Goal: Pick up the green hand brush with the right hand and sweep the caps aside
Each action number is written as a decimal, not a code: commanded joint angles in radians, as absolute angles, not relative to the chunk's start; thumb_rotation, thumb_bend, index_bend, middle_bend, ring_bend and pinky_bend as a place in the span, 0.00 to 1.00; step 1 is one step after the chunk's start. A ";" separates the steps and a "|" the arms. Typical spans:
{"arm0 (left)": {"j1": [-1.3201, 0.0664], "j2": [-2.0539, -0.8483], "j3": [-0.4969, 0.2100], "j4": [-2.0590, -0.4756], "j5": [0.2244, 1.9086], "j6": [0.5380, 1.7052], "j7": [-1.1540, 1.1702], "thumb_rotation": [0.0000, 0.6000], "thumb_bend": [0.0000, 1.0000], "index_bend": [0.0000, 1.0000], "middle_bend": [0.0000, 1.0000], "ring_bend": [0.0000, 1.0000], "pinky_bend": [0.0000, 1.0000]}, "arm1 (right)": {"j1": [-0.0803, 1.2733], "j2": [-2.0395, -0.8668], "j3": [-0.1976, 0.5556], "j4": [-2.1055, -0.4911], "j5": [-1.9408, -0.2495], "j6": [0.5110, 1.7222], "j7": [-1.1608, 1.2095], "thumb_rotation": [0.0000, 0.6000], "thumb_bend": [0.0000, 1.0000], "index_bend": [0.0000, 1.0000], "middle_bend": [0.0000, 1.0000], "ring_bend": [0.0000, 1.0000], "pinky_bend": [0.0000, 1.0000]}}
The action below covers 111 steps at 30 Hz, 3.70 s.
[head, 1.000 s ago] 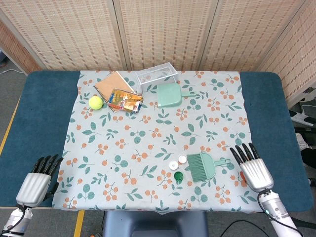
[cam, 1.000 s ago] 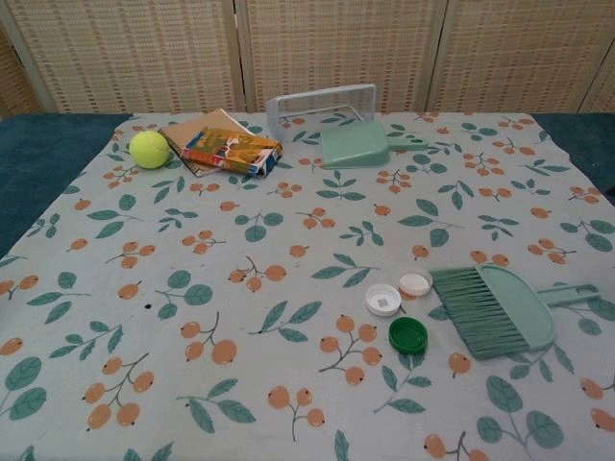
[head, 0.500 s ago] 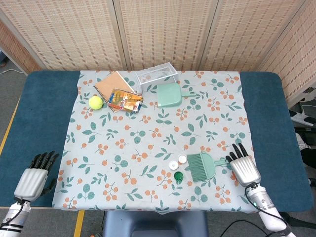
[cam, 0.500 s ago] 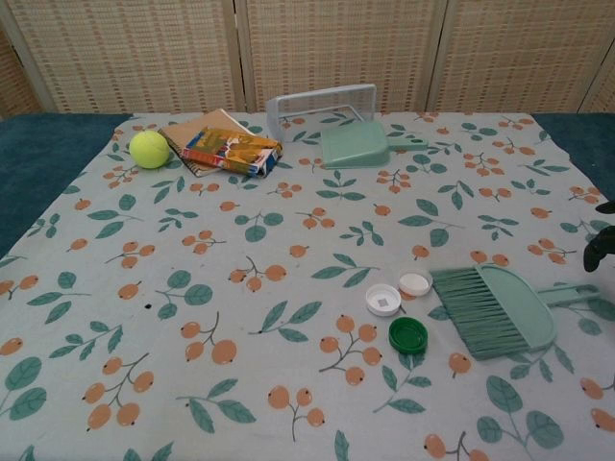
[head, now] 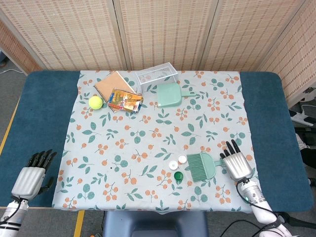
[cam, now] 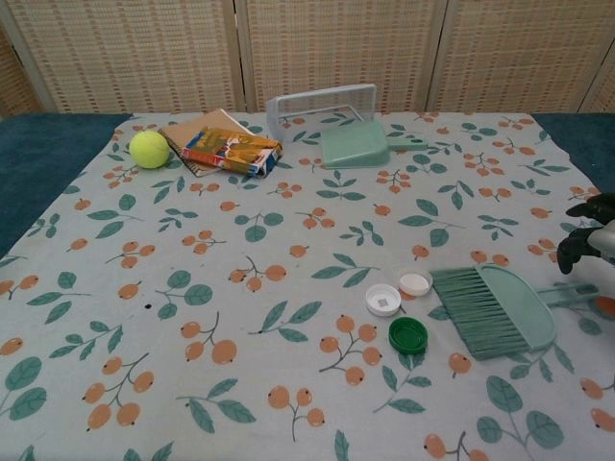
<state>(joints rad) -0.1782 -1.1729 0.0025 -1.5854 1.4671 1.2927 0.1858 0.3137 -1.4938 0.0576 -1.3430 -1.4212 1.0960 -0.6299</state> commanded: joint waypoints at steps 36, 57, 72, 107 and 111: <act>-0.182 -1.161 0.007 -1.593 1.434 1.289 0.193 1.00 0.43 0.00 0.00 0.00 0.08 | 0.348 -1.580 0.039 -1.301 -1.314 1.101 -0.672 1.00 0.36 0.57 0.49 0.23 0.00; -0.181 -1.161 0.012 -1.603 1.429 1.290 0.203 1.00 0.43 0.00 0.00 0.00 0.08 | 0.396 -1.309 -0.005 -1.560 -1.460 1.121 -0.643 1.00 0.54 0.87 0.77 0.40 0.00; -0.186 -1.166 0.020 -1.602 1.443 1.284 0.202 1.00 0.43 0.00 0.00 0.00 0.08 | 0.520 -1.169 0.023 -1.986 -1.384 1.015 -1.142 1.00 0.54 0.89 0.77 0.40 0.00; -0.183 -1.150 0.024 -1.601 1.444 1.283 0.172 1.00 0.43 0.00 0.00 0.00 0.08 | 0.839 -1.671 -0.054 -1.868 -0.846 1.343 -2.141 1.00 0.54 0.89 0.78 0.43 0.00; -0.183 -1.153 0.024 -1.598 1.443 1.284 0.177 1.00 0.43 0.00 0.00 0.00 0.08 | 0.853 -1.663 -0.078 -1.832 -0.836 1.358 -2.145 1.00 0.54 0.89 0.78 0.43 0.00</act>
